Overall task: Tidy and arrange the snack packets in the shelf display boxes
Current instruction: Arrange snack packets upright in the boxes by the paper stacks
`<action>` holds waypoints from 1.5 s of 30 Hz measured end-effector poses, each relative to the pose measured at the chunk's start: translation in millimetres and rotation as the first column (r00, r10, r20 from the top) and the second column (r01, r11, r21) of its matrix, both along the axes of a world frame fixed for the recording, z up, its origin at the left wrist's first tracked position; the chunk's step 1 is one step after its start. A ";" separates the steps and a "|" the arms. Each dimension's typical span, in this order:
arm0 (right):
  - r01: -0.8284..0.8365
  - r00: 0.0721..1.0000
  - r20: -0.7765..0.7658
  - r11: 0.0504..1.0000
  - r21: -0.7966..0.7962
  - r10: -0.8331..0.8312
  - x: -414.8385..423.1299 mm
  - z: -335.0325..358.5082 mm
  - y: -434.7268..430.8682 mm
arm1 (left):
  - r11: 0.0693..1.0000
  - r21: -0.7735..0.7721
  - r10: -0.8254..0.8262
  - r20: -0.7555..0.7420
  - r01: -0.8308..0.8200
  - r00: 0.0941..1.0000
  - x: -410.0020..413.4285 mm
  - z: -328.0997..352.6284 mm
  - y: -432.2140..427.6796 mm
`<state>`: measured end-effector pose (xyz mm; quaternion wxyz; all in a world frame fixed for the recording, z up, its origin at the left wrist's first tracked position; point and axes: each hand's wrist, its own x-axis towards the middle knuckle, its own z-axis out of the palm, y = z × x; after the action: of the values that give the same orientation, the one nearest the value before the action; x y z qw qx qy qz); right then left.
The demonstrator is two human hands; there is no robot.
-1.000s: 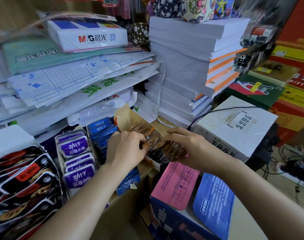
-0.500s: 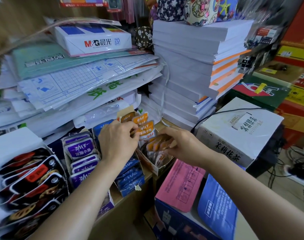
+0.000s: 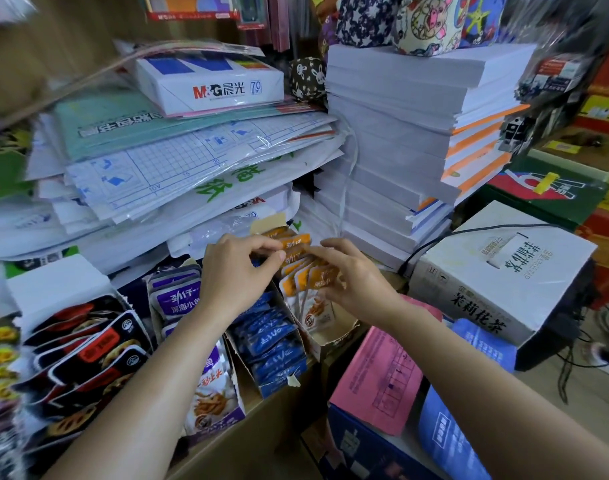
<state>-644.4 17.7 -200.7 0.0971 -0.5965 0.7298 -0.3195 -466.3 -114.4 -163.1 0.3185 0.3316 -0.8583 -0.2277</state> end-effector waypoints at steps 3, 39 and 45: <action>0.089 0.966 0.246 0.995 -0.038 -0.077 4.4 -1.4 -0.2 | 0.999 -0.028 -0.017 -0.103 0.014 0.995 -0.3 3.7 -3.2; 0.006 0.922 0.385 0.997 0.071 -0.033 9.3 -10.3 11.2 | 0.987 -0.108 0.124 0.080 -0.116 0.989 -4.4 -0.2 0.8; -0.014 0.920 0.388 0.985 0.170 -0.054 12.0 -8.7 9.1 | 0.965 -0.218 0.178 0.143 -0.144 0.974 -4.6 0.8 5.8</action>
<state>-632.4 26.8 -209.4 0.2879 -0.5030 0.7263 -0.3696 -470.8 -108.6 -162.3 0.2983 0.3830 -0.8703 -0.0829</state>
